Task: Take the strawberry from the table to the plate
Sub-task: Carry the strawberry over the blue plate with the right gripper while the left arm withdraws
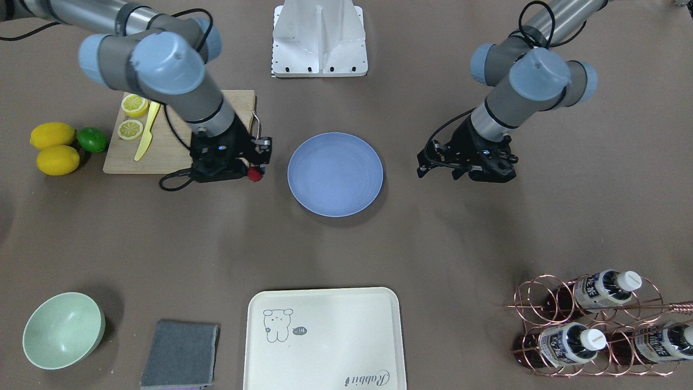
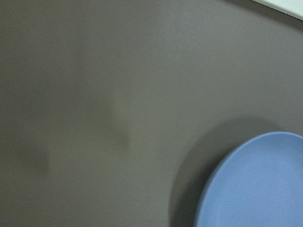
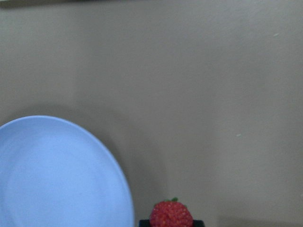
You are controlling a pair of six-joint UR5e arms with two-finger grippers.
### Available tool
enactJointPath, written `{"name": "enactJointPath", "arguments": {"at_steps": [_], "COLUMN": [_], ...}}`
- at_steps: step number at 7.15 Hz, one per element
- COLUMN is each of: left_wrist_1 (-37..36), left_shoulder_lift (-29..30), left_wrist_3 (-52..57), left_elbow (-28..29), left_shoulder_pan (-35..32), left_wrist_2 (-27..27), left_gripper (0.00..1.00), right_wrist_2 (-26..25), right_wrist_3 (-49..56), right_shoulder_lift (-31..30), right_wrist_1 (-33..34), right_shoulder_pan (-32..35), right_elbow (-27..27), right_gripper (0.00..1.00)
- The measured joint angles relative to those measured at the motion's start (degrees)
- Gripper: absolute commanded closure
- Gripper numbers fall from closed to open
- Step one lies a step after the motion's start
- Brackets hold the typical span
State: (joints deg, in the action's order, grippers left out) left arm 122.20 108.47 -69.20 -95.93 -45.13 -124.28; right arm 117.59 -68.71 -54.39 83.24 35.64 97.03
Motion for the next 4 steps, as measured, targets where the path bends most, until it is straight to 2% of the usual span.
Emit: {"name": "enactJointPath", "arguments": {"at_steps": [2, 3, 4], "left_wrist_1": [0.0, 0.0, 0.0], "left_shoulder_lift": [-3.9, -4.6, -5.1], "left_wrist_3": [8.3, 9.7, 10.3], "left_elbow": [0.1, 0.0, -0.1], "left_shoulder_pan": [-5.6, -6.7, -7.2], "left_wrist_2": [-3.8, -4.5, -4.8], "left_gripper": [0.03, 0.03, 0.03], "right_wrist_2": [-6.9, -9.2, -10.4], "right_wrist_3": [-7.3, -8.4, -8.7], "right_shoulder_lift": [8.7, 10.8, 11.5], "right_wrist_1": [-0.2, -1.2, -3.3], "right_shoulder_pan": [-6.9, -8.4, -9.1], "right_elbow": [-7.7, -10.9, -13.5], "right_gripper": [1.0, 1.0, 0.02]}}
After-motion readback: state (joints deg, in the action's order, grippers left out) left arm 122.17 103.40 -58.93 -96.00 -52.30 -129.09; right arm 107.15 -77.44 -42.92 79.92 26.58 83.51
